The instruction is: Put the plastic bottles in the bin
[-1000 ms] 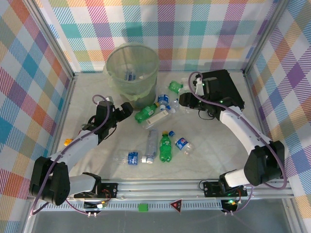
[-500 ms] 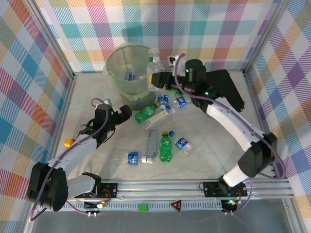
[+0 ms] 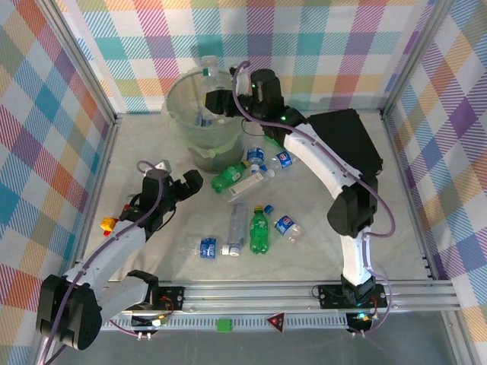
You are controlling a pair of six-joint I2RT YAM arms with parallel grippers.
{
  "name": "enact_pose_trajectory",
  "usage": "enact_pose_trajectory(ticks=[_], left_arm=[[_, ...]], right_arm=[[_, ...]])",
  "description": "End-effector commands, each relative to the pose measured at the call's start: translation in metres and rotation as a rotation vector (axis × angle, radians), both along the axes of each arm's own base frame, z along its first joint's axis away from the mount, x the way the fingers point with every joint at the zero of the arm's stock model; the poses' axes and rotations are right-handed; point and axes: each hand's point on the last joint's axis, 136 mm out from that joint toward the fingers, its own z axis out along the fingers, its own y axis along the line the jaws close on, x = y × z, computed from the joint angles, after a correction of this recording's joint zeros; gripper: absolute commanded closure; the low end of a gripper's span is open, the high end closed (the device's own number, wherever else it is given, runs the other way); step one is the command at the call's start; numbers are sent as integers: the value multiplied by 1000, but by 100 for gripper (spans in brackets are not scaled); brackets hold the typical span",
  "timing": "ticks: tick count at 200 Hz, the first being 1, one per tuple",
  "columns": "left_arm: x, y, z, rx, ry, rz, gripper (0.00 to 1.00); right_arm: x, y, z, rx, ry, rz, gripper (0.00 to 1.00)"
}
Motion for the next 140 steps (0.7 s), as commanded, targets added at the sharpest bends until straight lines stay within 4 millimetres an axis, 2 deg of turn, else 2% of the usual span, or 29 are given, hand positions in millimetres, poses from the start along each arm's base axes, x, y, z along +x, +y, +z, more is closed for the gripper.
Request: enact_pose_trajectory(ticks=[1,37,67,90,120,140], left_arm=[[-11,5,-3,28,13,-13,0],[-20,8,0,30,9,-16,0],[-26,8,0,24,29,-20,0],[-29,7,1,12,29,-26,0],[-31,5,5,-12,30,-26,0],[-33,1,11,-33,35,-44,0]], right_arm=[[14,5,-12,-82,-6,-35,49],[34,15,-37,-140,5,-57,42],[37,17,-40,-150,-1,-58,26],[36,15,-26,-143,-37,-59,13],[25,5,8,-140,-111,-62,1],[12,-4,29,-148,-151,-58,1]])
